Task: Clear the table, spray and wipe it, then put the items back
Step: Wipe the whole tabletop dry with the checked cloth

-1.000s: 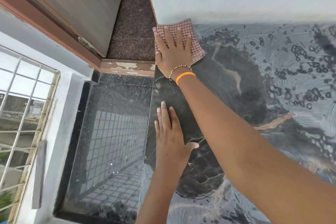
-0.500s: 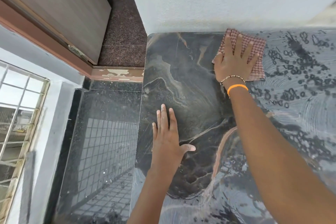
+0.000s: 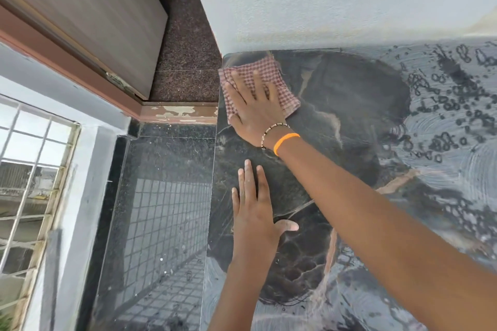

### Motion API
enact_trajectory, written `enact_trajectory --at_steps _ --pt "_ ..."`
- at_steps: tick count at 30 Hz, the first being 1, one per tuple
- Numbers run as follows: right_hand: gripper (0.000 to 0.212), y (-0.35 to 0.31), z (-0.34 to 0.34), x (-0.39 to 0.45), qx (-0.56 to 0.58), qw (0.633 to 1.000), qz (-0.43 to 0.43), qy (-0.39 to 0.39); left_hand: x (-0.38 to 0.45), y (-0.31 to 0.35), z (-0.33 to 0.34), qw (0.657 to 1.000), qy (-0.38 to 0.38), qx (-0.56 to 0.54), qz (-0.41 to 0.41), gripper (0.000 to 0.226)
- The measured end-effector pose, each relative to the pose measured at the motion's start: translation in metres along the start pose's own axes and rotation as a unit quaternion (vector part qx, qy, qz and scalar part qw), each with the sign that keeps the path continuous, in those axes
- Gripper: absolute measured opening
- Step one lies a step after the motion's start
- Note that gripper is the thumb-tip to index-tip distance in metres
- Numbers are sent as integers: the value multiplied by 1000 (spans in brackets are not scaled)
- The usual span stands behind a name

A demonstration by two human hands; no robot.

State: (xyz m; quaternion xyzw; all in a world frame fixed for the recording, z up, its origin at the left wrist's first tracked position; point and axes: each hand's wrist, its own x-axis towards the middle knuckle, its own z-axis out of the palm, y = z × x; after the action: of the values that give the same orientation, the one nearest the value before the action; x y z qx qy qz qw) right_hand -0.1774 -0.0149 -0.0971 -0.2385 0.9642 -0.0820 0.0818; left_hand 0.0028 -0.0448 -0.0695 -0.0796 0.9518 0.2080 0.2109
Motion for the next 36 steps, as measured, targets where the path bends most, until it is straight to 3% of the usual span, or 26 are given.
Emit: enact_trajectory --at_steps 7,18,24,30,36 --pt "62 18 -13 47 16 1000 23 1 -3 7 -4 1000 -7 -7 -1 118" --pt "63 195 -22 -56 25 960 268 77 -4 18 10 998 -36 27 36 121" --pt "63 198 -17 -121 49 930 356 81 -3 17 10 998 -26 45 44 122" --pt "65 103 0 -120 39 957 281 68 -1 14 15 998 -6 50 46 124" --pt "62 29 6 -91 50 997 53 14 -14 15 19 997 31 18 72 112"
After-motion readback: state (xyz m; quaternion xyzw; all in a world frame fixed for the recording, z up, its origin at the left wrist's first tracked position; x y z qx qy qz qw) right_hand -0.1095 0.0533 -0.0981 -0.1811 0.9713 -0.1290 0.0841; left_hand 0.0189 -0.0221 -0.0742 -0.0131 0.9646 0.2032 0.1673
